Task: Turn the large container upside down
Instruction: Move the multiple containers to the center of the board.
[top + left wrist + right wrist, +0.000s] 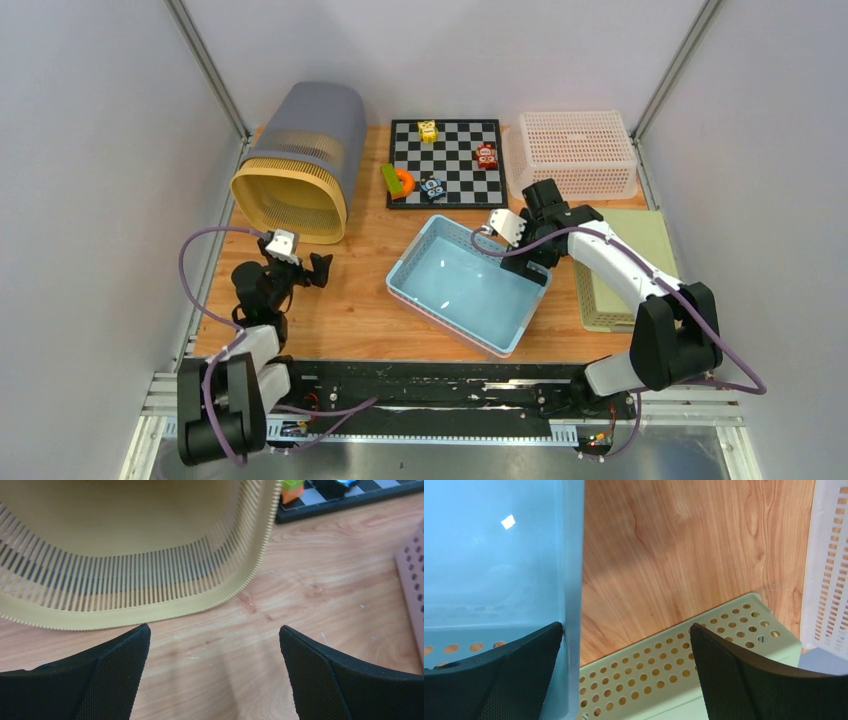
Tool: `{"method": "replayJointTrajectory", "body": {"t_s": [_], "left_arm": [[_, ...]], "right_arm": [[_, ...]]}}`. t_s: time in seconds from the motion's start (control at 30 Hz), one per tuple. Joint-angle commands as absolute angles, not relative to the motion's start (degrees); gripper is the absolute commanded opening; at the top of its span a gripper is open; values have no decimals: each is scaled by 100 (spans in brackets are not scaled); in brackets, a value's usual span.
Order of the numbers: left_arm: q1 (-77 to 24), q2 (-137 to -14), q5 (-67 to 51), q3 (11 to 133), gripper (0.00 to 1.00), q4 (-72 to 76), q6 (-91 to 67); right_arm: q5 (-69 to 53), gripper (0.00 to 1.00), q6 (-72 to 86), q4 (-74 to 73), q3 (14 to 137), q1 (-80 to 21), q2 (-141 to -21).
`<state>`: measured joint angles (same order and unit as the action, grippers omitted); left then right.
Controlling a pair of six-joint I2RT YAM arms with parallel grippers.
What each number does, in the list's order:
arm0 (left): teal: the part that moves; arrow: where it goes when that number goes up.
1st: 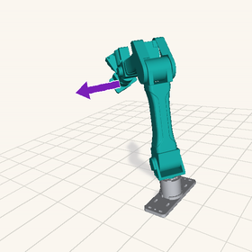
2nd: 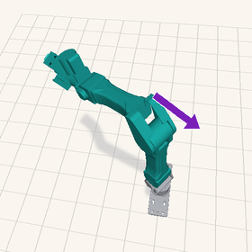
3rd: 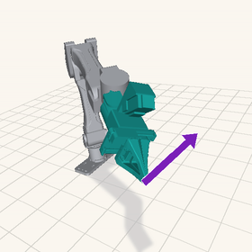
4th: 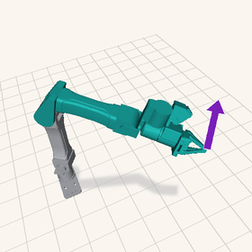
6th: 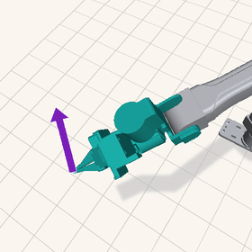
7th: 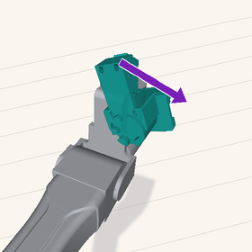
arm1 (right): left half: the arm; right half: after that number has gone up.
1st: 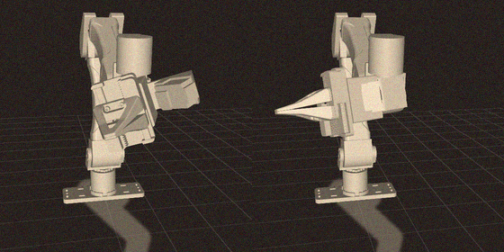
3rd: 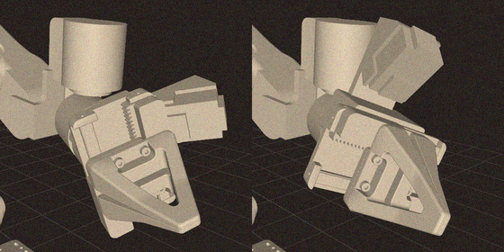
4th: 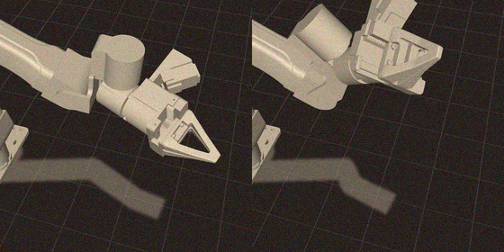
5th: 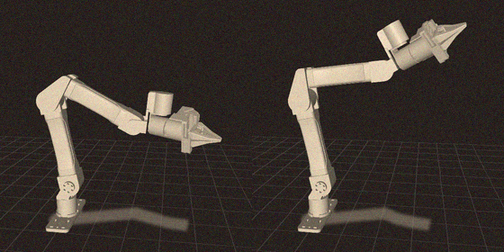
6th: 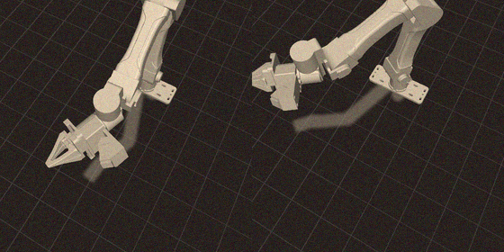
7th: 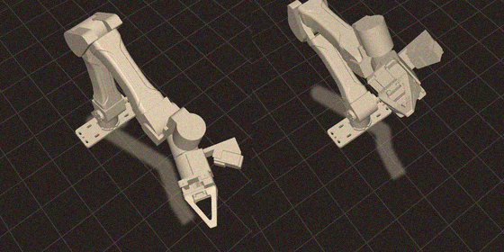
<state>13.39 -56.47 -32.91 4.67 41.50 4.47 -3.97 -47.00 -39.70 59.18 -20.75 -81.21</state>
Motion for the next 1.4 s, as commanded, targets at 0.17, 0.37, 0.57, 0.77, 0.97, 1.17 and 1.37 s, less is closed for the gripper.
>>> {"method": "replayJointTrajectory", "body": {"t_s": [0.17, 0.37, 0.57, 0.77, 0.97, 1.17, 1.37], "left_arm": [[1315, -7228, -2431, 490, 100, 7053, -470], [1195, -7669, -2071, 403, 100, 7732, -583], [682, -7532, -1165, 854, 100, 6482, -269], [-166, -7759, 191, 1276, 100, 5757, 206], [-167, -7804, 176, 1180, 100, 5932, 197], [-163, -7842, 180, 1158, 100, 6060, 192], [-167, -7846, 180, 1160, 100, 6045, 190]], "right_arm": [[-219, 100, -5069, -4348, 6186, -1781, -8034], [-73, 100, -5320, -4362, 6230, -1741, -8077], [527, 100, -5465, -4092, 6360, -1688, -8299], [829, 100, -5650, -3703, 6502, -1646, -8444], [988, 100, -5674, -3464, 6501, -1579, -8549], [30, 100, -6057, -3701, 6278, -1586, -7964], [-1341, 100, -6135, -3989, 6777, -1749, -8121]]}}
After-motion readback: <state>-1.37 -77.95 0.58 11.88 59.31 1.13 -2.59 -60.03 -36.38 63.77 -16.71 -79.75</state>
